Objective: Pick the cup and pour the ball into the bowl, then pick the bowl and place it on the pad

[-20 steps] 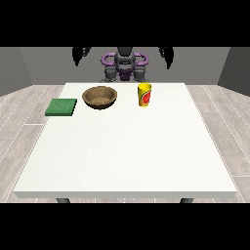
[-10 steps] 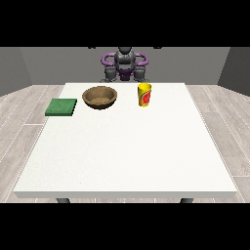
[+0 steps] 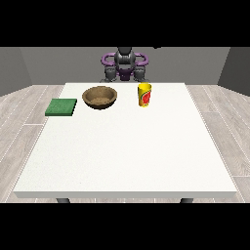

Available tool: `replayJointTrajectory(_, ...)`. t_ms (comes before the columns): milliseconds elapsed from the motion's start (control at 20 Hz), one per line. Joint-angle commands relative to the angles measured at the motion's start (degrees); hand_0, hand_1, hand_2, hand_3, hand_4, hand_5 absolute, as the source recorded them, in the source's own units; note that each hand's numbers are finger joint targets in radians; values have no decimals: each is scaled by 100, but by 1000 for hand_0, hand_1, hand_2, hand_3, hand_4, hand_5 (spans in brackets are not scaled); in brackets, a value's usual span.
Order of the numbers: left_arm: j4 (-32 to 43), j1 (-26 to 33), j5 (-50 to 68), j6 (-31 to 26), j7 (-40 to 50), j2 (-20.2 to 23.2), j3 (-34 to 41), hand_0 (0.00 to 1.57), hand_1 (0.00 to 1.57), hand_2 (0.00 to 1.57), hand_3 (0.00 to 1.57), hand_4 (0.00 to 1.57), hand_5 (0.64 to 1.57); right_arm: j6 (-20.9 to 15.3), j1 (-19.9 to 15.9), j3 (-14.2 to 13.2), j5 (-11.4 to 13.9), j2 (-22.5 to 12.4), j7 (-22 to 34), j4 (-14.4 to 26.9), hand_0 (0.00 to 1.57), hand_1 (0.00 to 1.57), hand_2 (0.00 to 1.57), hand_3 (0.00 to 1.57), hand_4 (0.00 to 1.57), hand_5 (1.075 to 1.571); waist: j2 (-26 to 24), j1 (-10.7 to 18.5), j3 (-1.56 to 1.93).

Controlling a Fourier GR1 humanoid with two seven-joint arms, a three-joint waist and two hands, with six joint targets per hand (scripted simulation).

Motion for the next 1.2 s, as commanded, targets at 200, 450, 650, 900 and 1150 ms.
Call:
replayJointTrajectory(200, 1084, -423, -53, -27, -1725, 134, 184, 0, 0, 0, 0, 0, 1511, 653, -129, -478, -71, -89, -1795, 1072, 0, 0, 0, 0, 361, 1571, 1290, -54, 2)
replayJointTrajectory(450, 2191, -1404, -197, 556, -2591, -13, 490, 0, 0, 0, 0, 0, 1495, 998, -546, -538, -193, -281, -2009, 1151, 0, 0, 0, 0, 303, 1571, 1879, -482, -1)
replayJointTrajectory(650, 2738, -1882, -248, 724, -2883, -13, 552, 0, 0, 0, 0, 0, 1494, 1222, -839, -892, -294, -455, -2385, 1805, 0, 0, 0, 0, 283, 1571, 1940, -351, 0)
replayJointTrajectory(900, 3427, -2064, -232, 530, -3187, 97, 942, 0, 0, 0, 0, 0, 1474, 1352, -828, -1128, -84, -567, -2860, 2465, 0, 0, 0, 0, 242, 1570, 1876, -225, 0)
replayJointTrajectory(1150, 4657, -2787, -46, 236, -3715, 193, 1436, 0, 0, 0, 0, 0, 1454, 1407, -1270, -1226, -316, -711, -2499, 2547, 0, 0, 0, 0, 243, 1571, 1902, -307, -1)
